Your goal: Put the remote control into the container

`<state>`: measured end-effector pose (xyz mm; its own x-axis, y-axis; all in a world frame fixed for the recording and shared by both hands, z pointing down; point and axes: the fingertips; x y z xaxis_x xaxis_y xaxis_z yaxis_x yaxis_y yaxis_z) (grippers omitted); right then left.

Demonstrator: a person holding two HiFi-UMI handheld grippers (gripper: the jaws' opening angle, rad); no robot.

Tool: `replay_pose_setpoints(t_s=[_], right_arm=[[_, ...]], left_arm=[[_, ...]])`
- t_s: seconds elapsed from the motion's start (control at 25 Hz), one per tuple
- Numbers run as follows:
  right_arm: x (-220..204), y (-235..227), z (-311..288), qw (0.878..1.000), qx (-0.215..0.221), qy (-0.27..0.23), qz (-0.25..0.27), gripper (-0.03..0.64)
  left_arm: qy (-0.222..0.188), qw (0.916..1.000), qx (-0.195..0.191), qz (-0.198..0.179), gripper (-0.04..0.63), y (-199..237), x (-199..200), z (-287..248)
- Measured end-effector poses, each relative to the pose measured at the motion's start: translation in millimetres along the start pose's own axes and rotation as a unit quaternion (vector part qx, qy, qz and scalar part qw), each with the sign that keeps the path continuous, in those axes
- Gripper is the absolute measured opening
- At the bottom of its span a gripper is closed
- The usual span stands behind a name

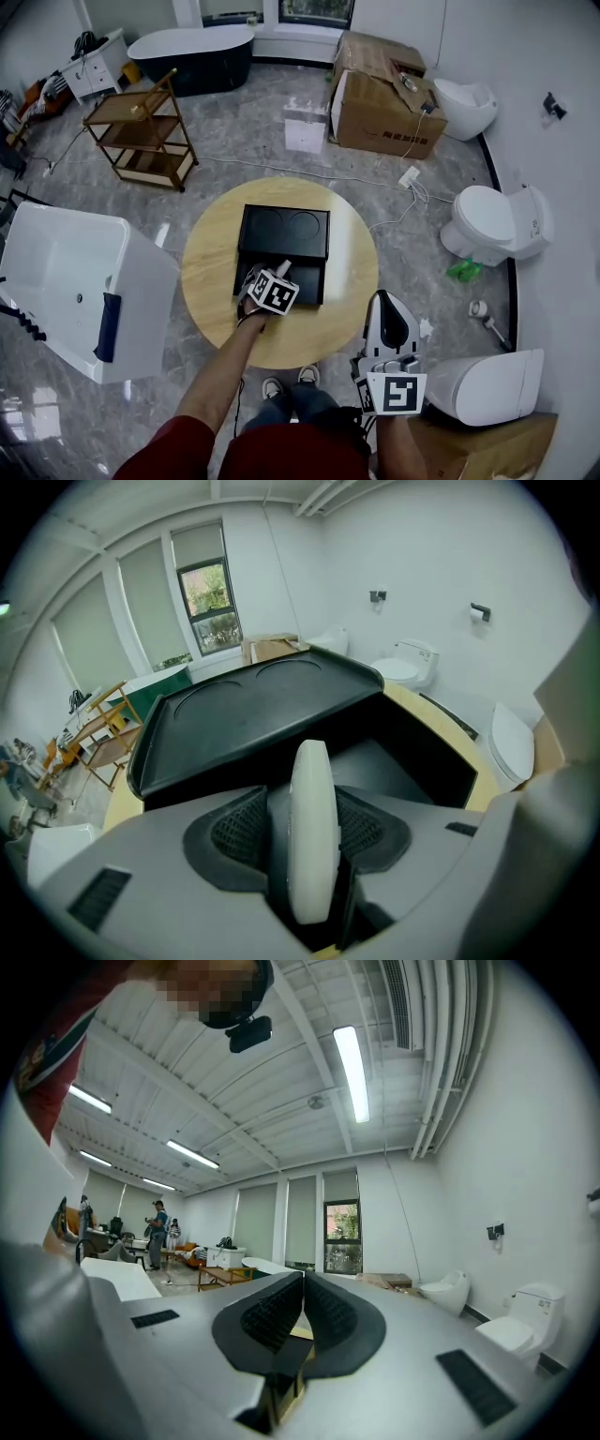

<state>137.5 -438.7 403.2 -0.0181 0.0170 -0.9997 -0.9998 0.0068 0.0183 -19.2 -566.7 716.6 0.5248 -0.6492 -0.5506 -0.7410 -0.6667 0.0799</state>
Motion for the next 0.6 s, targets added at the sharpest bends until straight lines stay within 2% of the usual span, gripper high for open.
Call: replay_pose_setpoints(t_s=[0.6], right_arm=[[0.6, 16.2, -1.8, 1.000, 0.011, 0.001, 0.000, 0.024]], left_arm=[[-0.069, 0.9974, 0.013, 0.012, 0.187, 3.9, 11.2, 30.7]])
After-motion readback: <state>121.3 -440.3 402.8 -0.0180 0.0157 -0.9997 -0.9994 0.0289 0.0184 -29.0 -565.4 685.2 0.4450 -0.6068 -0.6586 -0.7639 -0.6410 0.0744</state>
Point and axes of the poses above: the fingertips, and each gripper's own axes: z backward along the fingers, y to its left, x out of its top, and after that the axes turned 11 degrees about -x, right-handed
